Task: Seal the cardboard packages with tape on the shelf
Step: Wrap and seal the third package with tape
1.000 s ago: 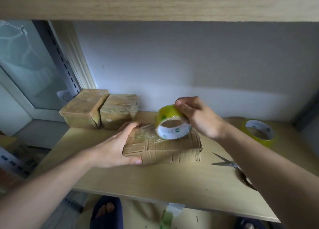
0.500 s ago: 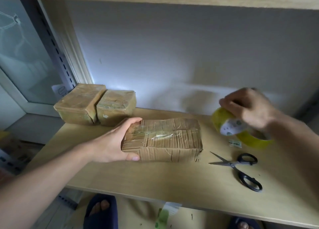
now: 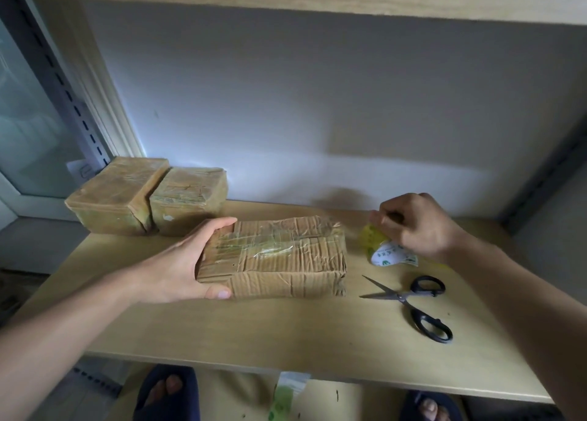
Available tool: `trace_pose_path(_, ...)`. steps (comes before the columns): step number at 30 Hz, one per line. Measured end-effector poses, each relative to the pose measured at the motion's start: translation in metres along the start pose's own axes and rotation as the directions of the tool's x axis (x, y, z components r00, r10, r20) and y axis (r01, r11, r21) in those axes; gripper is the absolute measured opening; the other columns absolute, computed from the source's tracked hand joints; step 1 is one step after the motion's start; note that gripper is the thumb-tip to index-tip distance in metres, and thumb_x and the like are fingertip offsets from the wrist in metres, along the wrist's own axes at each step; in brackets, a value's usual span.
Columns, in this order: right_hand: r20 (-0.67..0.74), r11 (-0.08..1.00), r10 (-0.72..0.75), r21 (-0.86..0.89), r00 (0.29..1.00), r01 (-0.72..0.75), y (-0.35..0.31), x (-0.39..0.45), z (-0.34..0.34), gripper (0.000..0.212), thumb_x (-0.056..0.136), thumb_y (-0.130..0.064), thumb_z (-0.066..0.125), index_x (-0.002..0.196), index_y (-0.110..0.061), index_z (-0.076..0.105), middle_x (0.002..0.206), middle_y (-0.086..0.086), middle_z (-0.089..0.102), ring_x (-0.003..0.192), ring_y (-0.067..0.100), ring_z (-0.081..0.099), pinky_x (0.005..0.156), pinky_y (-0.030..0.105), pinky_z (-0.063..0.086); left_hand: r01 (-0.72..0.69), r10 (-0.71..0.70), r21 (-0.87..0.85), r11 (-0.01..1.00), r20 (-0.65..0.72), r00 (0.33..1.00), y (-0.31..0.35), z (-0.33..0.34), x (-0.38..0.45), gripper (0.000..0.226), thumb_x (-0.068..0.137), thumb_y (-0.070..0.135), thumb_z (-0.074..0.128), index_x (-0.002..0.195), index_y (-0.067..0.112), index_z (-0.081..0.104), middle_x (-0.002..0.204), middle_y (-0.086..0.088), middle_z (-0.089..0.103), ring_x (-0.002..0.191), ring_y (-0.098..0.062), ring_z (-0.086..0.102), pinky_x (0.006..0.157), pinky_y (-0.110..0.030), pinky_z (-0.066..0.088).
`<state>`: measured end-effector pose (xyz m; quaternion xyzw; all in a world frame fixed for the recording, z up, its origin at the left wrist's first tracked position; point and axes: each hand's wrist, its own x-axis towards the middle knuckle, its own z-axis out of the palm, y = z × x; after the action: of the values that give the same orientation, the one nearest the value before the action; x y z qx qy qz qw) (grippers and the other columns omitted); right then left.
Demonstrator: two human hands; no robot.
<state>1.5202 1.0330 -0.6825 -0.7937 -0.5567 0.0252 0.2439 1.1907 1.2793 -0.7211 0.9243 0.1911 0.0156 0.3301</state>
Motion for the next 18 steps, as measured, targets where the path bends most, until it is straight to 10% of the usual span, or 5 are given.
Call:
trace_pose_path(7,0.060,1.000,0.007,0.020,0.998,-0.008,0.004,-0.005,0.009,0.045,0.094,-0.049,0.050,0.063,-0.018,0.060,0.054,0.001,0.056,0.047,0.011,0.044,0.051,0.032,0.036,-0.006,0.006,-0.002,1.000,-0.003,1.000,-0.001,-0.001,-0.001,0.111,0.070,0.043,0.092,0.152,0.048,0.016,0.146,0.036,0.027,0.127,0.028,0.028,0.097,0.006,0.024)
trace_pose_path(18,-0.074,0.998,-0.053,-0.021,0.996,0.052,-0.001,-0.005,-0.004,0.056,0.099,-0.047,0.053,0.053,-0.019,0.037,0.048,-0.004,0.032,0.047,0.011,0.028,0.052,0.033,0.030,0.005,-0.005,-0.016,1.000,-0.004,1.000,-0.002,0.000,-0.001,0.111,0.069,0.045,0.092,0.151,0.050,0.016,0.146,0.033,0.030,0.129,0.025,0.029,0.098,0.005,0.025)
